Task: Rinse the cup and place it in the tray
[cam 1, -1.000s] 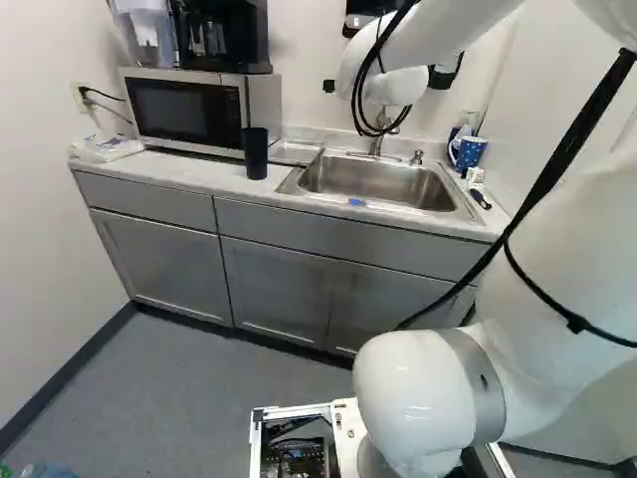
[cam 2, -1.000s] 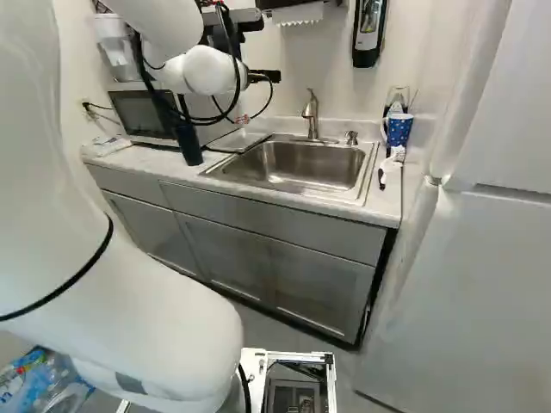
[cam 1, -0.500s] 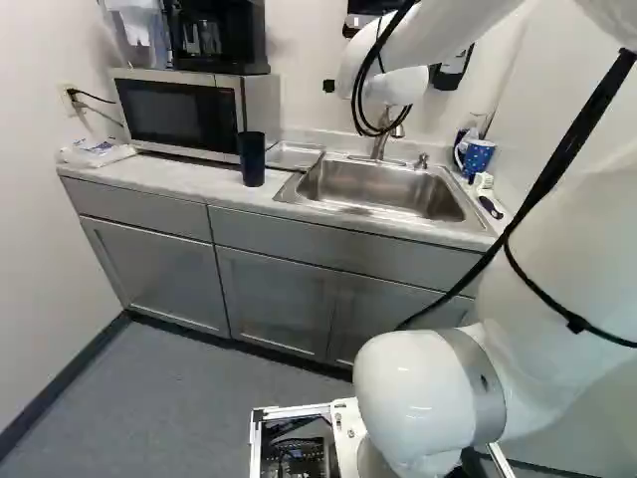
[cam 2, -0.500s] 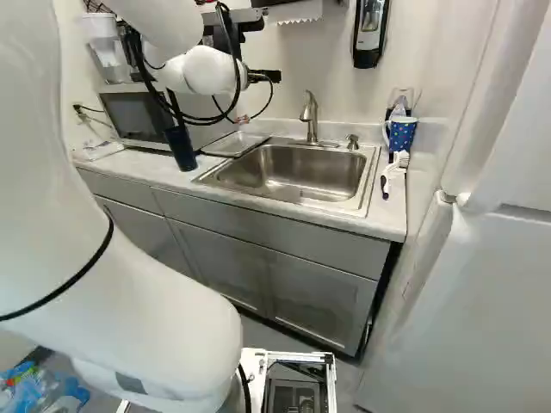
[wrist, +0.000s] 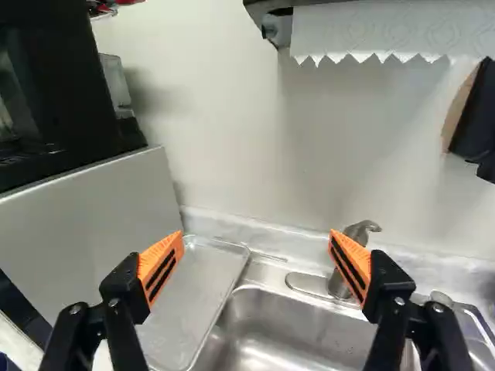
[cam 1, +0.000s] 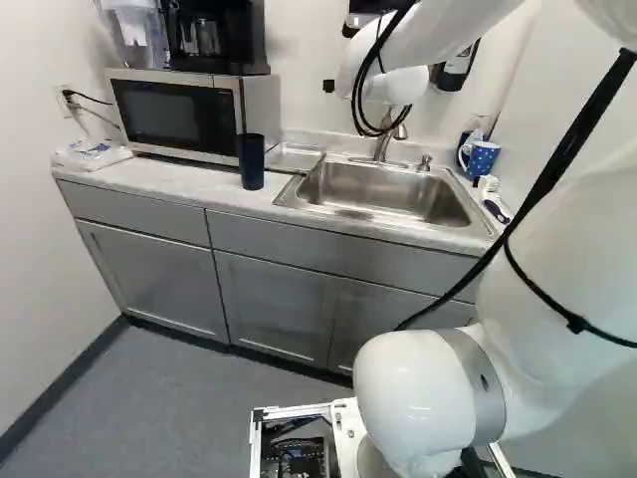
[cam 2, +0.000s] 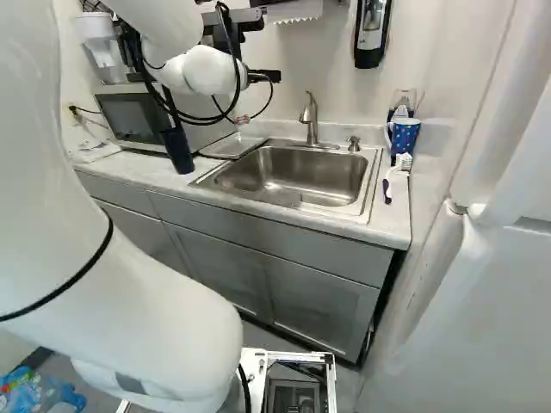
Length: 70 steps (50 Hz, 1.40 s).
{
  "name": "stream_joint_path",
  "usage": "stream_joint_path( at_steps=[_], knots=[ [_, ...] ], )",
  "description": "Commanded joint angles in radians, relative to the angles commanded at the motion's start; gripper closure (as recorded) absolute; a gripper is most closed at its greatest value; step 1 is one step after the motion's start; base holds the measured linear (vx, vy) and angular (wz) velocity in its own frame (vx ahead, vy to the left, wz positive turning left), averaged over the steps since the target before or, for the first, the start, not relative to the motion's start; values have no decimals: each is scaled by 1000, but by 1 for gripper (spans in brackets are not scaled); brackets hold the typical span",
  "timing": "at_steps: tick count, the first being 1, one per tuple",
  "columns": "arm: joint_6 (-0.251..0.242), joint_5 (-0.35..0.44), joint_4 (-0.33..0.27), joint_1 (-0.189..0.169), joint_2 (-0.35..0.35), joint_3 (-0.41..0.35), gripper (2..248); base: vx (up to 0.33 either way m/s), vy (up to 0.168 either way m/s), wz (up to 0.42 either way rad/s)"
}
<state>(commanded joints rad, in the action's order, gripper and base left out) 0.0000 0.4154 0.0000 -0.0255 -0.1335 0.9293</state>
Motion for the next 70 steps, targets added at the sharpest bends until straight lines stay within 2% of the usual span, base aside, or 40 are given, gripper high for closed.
stream_joint_path(
  at_steps=[37,70],
  knots=[
    [0,-3,0,-8,32,30,3,12,1,0],
    [0,-83,0,-38,112,107,3,0,0,0]
  ],
)
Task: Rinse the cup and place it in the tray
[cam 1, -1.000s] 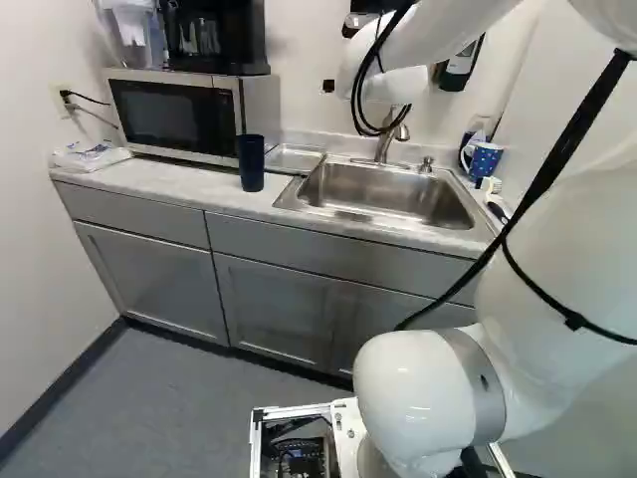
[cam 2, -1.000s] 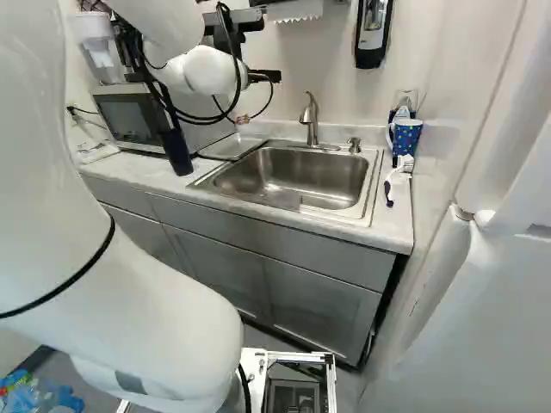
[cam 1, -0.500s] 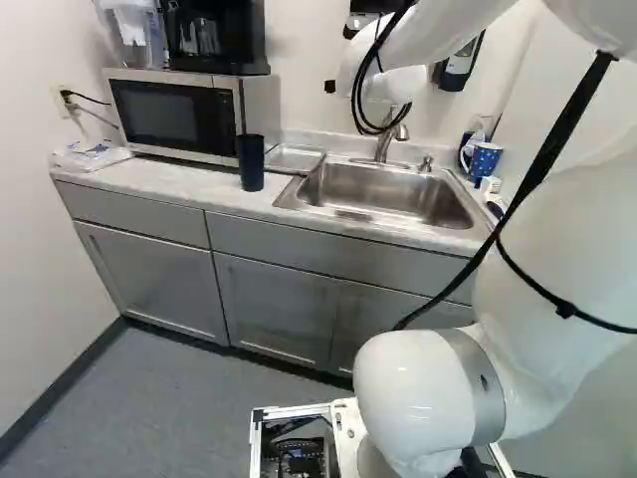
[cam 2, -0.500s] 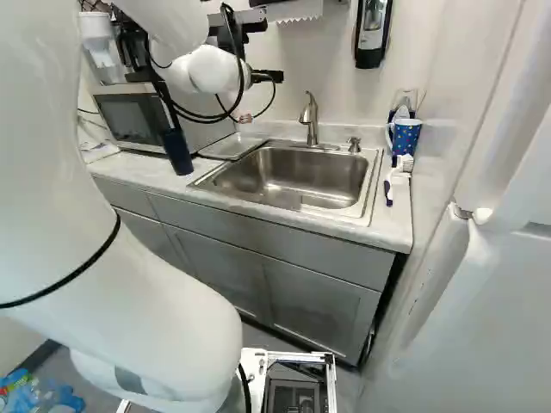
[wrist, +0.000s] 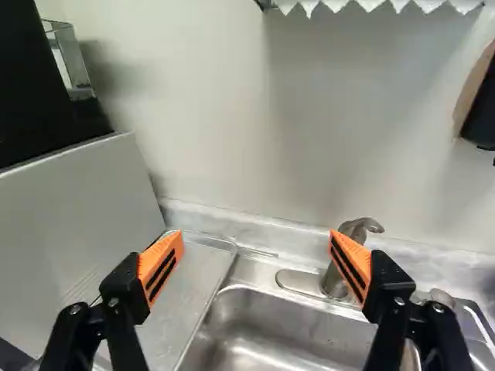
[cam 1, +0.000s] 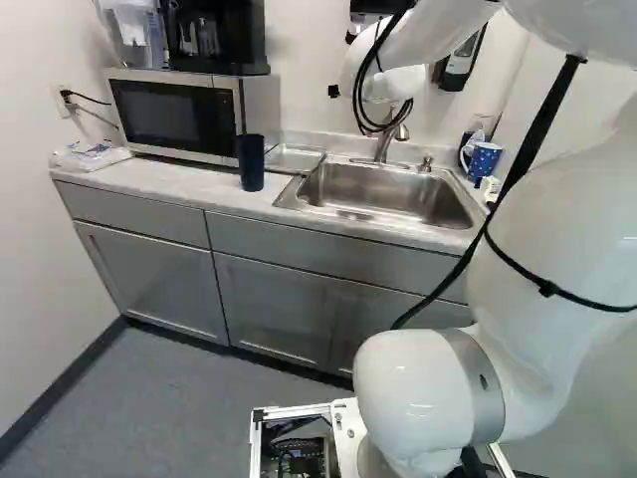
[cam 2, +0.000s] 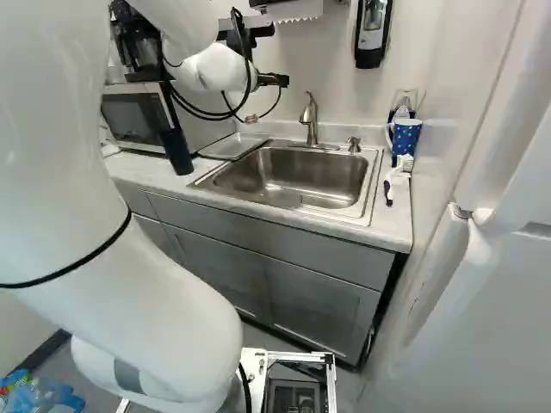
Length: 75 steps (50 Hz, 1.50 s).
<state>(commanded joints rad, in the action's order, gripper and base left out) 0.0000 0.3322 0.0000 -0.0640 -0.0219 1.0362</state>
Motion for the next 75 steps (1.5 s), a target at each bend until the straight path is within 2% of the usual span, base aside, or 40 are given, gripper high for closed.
stream_joint_path(
  at_steps=[60,75],
  knots=[
    [0,-204,0,-61,177,182,3,0,0,0],
    [0,-214,0,-75,221,231,3,0,0,0]
  ],
)
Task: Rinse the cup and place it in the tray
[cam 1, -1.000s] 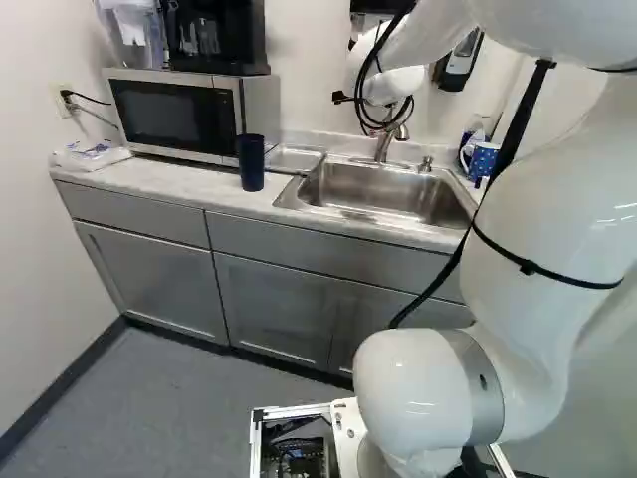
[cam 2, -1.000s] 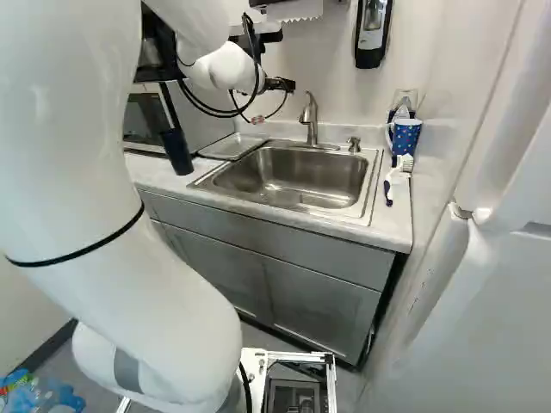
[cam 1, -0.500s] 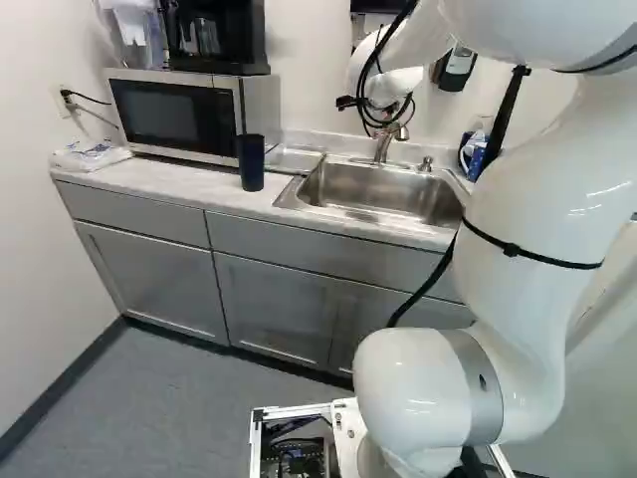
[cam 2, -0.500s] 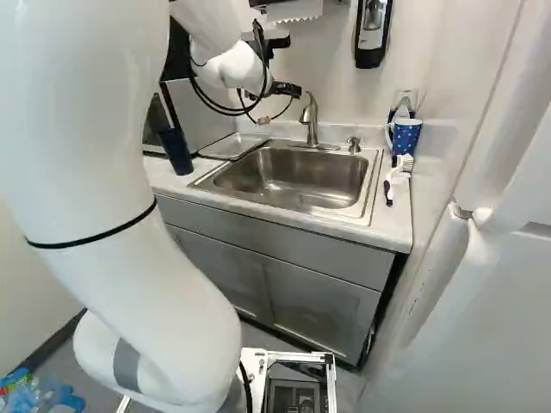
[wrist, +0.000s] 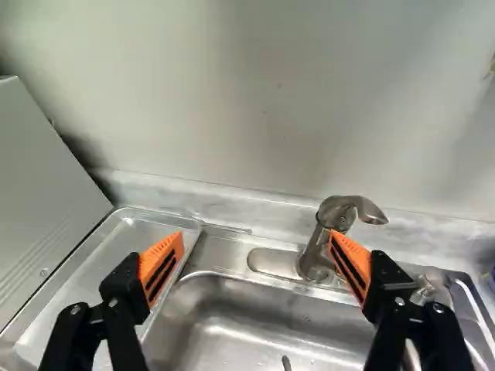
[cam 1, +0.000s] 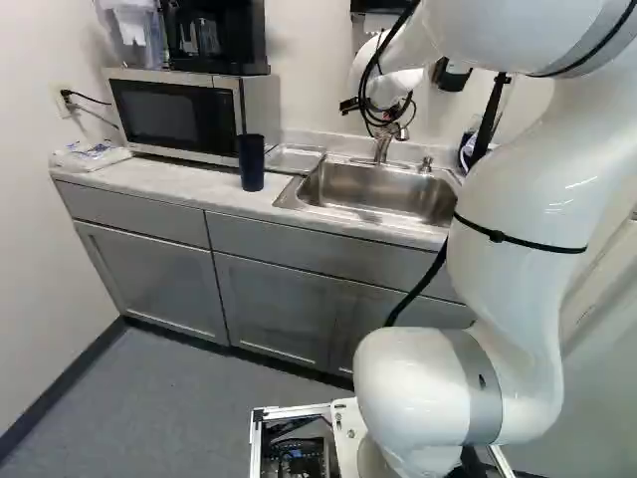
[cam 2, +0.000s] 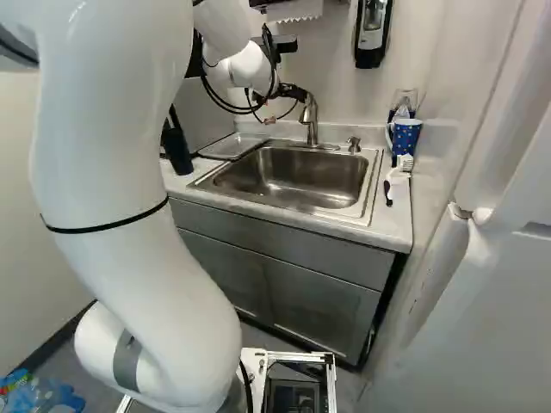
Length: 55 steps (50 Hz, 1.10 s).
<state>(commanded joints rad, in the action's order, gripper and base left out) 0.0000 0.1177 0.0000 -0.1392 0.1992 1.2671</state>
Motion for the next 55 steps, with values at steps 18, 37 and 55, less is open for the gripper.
stream_joint_path(
  at_steps=[18,37,55],
  knots=[
    [0,0,0,-15,53,59,3,0,0,0],
    [0,0,0,-20,73,82,3,0,0,0],
    [0,36,0,-20,73,82,3,0,0,0]
  ],
)
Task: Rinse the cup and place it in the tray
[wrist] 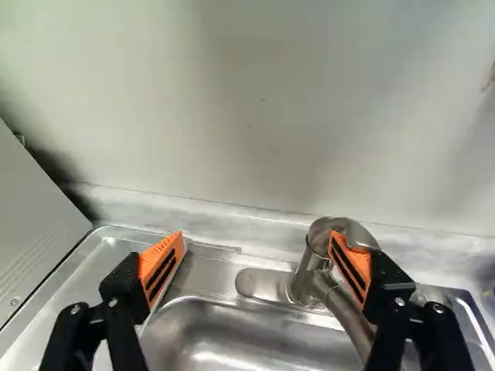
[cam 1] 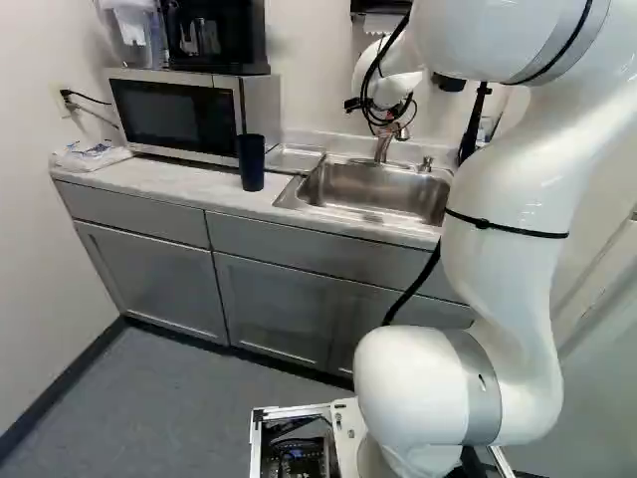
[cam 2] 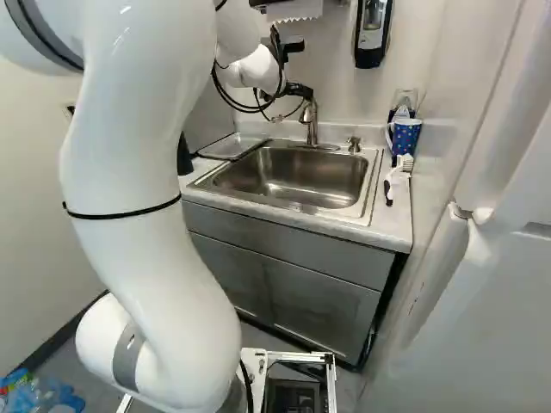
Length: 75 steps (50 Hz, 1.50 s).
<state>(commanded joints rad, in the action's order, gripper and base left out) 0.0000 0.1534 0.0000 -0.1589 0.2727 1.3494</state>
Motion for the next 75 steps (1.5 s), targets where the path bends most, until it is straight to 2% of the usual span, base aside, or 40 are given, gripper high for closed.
stream_joint_path(
  at_steps=[32,57,75],
  knots=[
    [0,126,0,0,0,0,3,0,0,0],
    [0,127,0,1,-1,-1,3,0,0,0],
    [0,127,0,37,-40,-45,3,0,0,0]
  ],
)
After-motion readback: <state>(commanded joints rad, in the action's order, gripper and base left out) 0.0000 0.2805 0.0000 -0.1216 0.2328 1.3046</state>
